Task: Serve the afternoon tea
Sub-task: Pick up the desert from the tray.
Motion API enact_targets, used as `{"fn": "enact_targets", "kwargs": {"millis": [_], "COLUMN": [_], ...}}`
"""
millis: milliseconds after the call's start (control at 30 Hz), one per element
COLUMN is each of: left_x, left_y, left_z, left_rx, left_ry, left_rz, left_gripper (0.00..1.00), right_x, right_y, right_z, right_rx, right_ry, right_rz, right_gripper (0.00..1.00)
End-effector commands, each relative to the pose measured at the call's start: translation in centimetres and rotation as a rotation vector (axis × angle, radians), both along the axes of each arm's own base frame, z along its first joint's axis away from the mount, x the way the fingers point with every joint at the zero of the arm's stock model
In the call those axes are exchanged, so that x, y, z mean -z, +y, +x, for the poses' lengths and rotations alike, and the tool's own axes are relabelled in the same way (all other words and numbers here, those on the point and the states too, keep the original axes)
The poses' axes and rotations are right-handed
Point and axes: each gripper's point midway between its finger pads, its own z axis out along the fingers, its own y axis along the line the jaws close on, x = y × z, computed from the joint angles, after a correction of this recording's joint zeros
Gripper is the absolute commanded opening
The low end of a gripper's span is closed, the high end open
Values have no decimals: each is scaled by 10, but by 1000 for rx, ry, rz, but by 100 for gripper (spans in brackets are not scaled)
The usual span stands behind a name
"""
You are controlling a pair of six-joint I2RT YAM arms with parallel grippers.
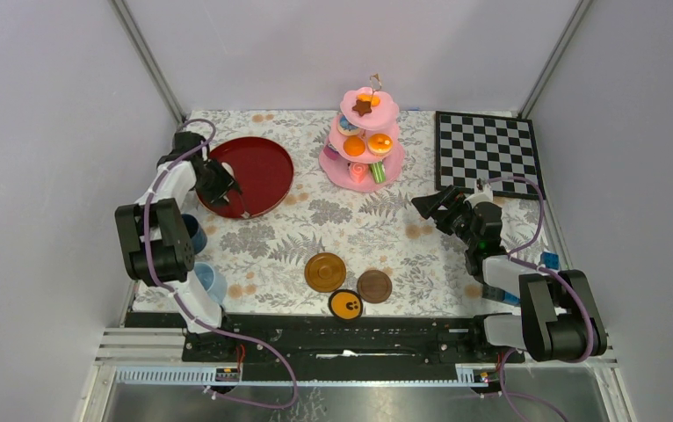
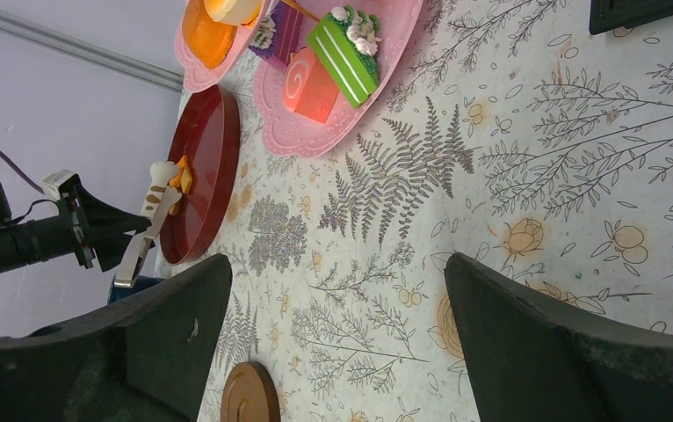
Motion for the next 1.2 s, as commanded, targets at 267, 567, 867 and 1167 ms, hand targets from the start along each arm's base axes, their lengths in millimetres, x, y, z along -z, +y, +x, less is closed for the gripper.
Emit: {"fn": "enact_targets", "kwargs": {"millis": [267, 567, 867, 1167], "left_x": [6, 8, 26, 31], "left_y": [0, 1, -6, -4], "left_z": [11, 16, 15, 10], "left_rx": [-22, -29, -9, -10], "left_ry": [103, 159, 218, 249], "left_rz": [220, 339, 314, 324], "left_gripper": [52, 50, 47, 47], "right_x": [-9, -8, -10, -10], "right_y": [1, 1, 1, 1], "right_z": [3, 4, 3, 2], "right_rx": [-7, -6, -4, -2], "right_ry": [-41, -38, -43, -45], "right_rz": [16, 17, 19, 18], "right_gripper": [98, 98, 98, 98]}}
